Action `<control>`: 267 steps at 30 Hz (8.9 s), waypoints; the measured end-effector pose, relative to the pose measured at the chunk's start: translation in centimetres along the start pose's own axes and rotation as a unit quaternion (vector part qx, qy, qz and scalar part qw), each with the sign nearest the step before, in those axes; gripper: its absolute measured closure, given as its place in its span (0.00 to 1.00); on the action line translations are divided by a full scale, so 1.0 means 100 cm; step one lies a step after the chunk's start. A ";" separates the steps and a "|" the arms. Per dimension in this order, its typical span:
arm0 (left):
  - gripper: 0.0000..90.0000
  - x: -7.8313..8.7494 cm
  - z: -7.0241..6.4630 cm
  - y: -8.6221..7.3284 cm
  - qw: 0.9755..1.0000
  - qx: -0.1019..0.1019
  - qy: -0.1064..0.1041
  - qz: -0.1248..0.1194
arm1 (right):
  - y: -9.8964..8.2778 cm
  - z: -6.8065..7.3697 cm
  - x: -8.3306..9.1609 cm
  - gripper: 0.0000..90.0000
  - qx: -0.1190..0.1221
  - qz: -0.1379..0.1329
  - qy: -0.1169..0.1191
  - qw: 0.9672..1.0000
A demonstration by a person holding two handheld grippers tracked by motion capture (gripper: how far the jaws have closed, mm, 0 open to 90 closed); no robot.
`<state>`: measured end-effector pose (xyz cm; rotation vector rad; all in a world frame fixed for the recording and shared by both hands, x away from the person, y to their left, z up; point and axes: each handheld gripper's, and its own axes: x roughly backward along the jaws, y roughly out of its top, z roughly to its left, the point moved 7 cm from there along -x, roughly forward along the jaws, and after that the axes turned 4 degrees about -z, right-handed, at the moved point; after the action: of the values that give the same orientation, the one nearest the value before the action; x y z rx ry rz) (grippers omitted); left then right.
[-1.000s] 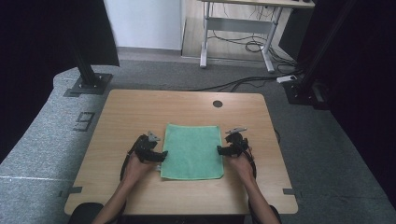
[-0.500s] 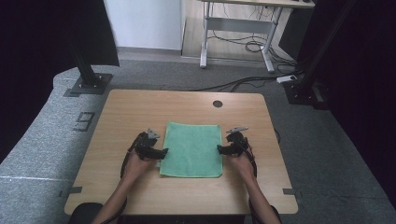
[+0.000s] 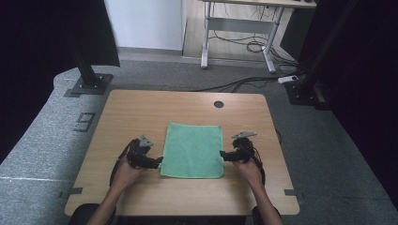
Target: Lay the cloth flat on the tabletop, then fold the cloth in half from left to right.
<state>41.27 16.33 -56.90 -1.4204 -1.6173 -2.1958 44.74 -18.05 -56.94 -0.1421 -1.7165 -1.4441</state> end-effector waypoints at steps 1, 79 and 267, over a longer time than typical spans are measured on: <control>0.12 0.000 0.000 0.000 1.000 0.000 0.000 0.000 | 0.000 0.000 0.000 0.10 0.000 0.000 0.000 1.000; 0.00 -0.004 0.012 -0.038 0.999 0.030 0.015 0.022 | -0.043 0.033 0.015 0.00 0.032 0.003 0.005 0.999; 0.79 -0.067 0.038 0.029 0.998 0.040 -0.006 -0.040 | -0.035 0.213 0.003 0.94 0.210 0.039 0.213 0.953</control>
<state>49.04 15.07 -59.38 -1.3734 -1.7750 -2.1412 31.24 -1.21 -58.35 0.3093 -1.5889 -0.9378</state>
